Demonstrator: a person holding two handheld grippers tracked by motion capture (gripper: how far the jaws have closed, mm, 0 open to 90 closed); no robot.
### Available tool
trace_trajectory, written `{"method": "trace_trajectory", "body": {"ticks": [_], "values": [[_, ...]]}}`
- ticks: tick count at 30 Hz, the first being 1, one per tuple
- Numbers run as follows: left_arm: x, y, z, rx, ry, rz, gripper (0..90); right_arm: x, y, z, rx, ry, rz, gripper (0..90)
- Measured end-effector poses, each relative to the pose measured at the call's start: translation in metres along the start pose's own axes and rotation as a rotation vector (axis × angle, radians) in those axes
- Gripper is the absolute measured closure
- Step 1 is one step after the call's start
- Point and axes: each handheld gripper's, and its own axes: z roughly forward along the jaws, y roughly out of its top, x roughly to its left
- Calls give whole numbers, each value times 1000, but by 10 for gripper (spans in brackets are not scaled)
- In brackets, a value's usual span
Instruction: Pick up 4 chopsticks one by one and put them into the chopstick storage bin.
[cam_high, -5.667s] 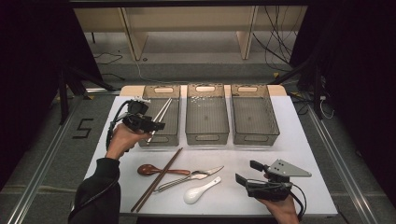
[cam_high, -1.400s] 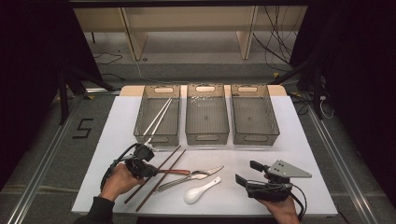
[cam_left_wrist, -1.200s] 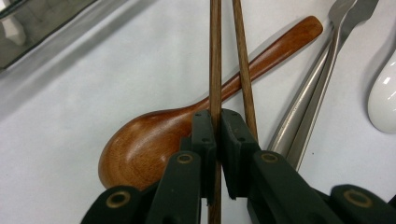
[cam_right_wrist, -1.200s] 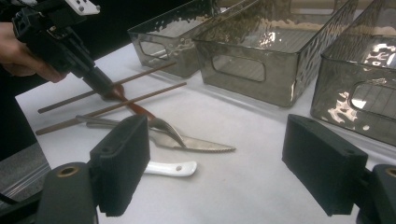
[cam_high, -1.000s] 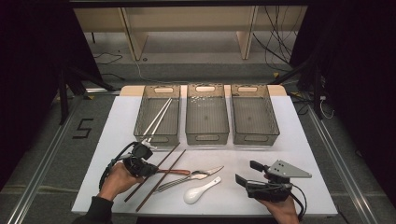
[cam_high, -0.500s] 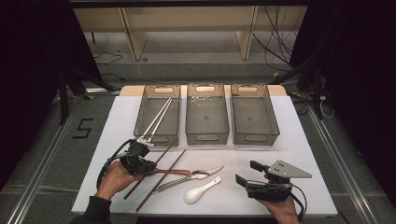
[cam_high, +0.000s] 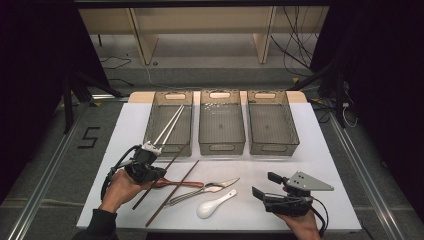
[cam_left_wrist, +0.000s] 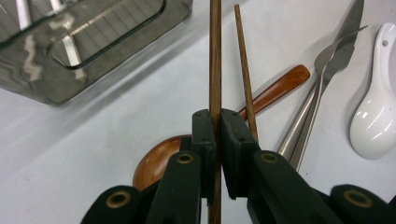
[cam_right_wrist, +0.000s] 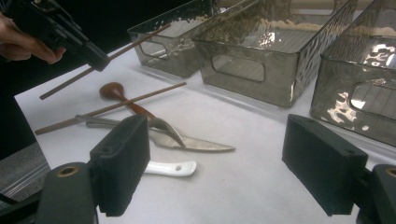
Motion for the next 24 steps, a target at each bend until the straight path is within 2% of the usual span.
{"method": "trace_trajectory", "body": {"ticks": [11, 24], "values": [[6, 9, -10, -59, -9, -13, 844, 0, 0, 0, 0, 0, 1, 238], [21, 20, -15, -120, -5, -45, 844, -1, 0, 1, 1, -3, 6, 238]]}}
